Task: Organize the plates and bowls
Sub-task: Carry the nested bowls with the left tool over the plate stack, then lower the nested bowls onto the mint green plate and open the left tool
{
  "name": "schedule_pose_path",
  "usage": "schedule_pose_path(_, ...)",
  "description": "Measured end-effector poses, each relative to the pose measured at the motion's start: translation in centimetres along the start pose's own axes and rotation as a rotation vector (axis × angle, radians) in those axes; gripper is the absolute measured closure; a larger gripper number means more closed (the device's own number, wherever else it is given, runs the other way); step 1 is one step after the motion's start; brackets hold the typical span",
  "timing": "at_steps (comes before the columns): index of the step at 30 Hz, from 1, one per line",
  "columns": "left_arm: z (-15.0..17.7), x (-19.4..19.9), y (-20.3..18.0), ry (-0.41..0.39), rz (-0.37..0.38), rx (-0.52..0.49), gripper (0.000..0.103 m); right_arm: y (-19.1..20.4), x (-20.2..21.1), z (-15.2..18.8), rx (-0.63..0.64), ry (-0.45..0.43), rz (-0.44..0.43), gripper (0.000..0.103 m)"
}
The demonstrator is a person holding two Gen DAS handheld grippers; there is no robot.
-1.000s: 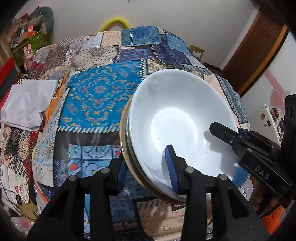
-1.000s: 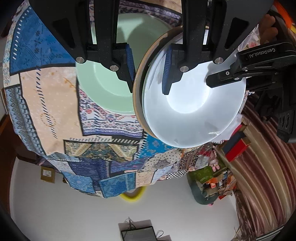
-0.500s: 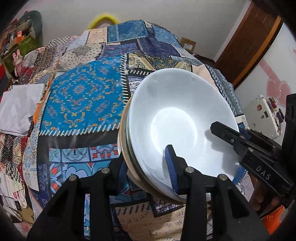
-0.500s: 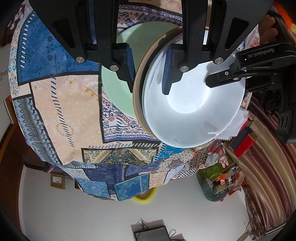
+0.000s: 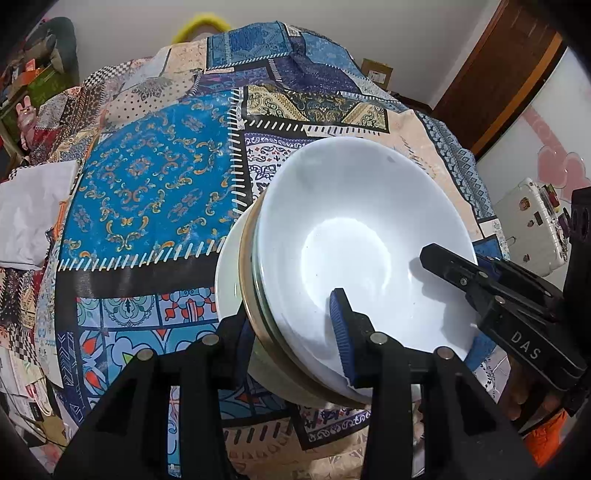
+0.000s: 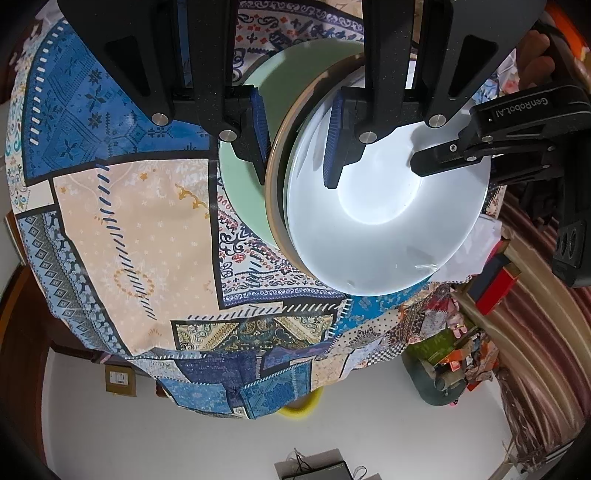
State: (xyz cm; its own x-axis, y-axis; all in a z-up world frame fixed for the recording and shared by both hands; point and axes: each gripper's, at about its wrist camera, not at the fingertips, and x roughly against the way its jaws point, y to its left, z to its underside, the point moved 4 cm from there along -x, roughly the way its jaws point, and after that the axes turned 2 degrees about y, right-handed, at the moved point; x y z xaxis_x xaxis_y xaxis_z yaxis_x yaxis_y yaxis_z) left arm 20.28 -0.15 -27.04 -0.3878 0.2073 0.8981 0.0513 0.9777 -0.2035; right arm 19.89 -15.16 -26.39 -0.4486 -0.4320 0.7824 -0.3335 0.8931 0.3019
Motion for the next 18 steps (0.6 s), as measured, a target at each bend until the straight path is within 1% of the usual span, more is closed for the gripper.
schedule_pose_path(5, 0.0, -0.8, 0.0, 0.017, -0.002, -0.001, 0.064, -0.4, -0.7, 0.1, -0.009, 0.017, -0.003, 0.078)
schedule_pose_path(12, -0.2, -1.4, 0.5, 0.025, 0.000, 0.024, 0.064, -0.1, -0.9, 0.0, 0.010, 0.013, -0.003, 0.078)
schedule_pose_path(15, -0.1, -1.5, 0.7, 0.026, 0.006, 0.022, 0.064, -0.2, -1.0, 0.1, 0.008, 0.016, -0.022, 0.076)
schedule_pose_path(16, -0.1, -1.4, 0.7, 0.021, 0.003, 0.022, 0.064, -0.3, -0.9, 0.1, 0.009, 0.012, -0.022, 0.075)
schedule_pose_path(18, -0.1, -0.8, 0.9, -0.007, -0.032, 0.019, 0.063, -0.3, -0.2, 0.0, 0.024, -0.019, 0.012, 0.075)
